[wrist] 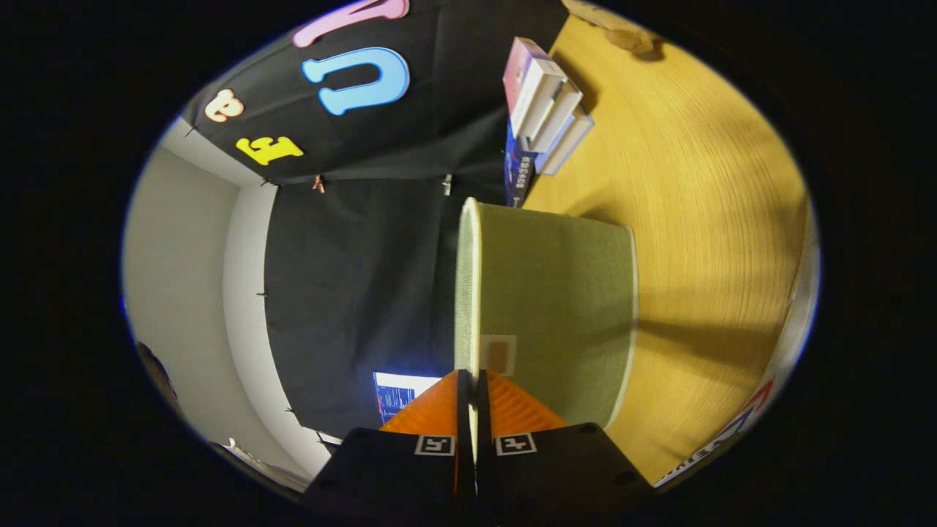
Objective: Open the storage box then place both shoes into the box .Put the left shoe in first, then the right shoe, with the right side of both shoes facing outward in a uniform manner.
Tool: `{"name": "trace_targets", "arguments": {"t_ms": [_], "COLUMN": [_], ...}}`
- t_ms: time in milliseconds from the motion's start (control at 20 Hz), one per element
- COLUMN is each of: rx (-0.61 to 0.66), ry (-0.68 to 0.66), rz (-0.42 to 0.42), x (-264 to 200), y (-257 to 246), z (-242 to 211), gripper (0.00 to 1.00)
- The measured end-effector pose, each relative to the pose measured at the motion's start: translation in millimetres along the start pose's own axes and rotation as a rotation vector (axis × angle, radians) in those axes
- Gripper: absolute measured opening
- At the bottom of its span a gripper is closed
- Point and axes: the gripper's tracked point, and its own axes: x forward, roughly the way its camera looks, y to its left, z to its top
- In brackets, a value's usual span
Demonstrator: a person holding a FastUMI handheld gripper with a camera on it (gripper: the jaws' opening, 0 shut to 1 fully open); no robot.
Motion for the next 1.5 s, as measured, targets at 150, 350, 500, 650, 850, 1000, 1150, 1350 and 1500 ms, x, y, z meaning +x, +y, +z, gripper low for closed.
{"name": "trace_targets", "arguments": {"t_ms": [150, 350, 500, 650, 850, 1000, 1150, 1350, 1500], "rx": [-0.054, -0.139, -0.202, -0.266, -0.328, -0.348, -0.358, -0.377, -0.376], "ry": [-0.024, -0.042, -0.045, -0.04, -0.02, -0.008, -0.004, -0.01, -0.01], "rz": [0.026, 0.03, 0.044, 0.046, 0.038, 0.038, 0.026, 0.014, 0.022], "x": [-1, 15, 44, 81, 137, 176, 206, 229, 228], "y": [40, 87, 129, 163, 185, 188, 183, 180, 185], "z": [-4, -7, -11, -20, -35, -46, -56, -65, -69], "gripper": [0.05, 0.05, 0.05, 0.05, 0.05, 0.06, 0.06, 0.07, 0.26]}}
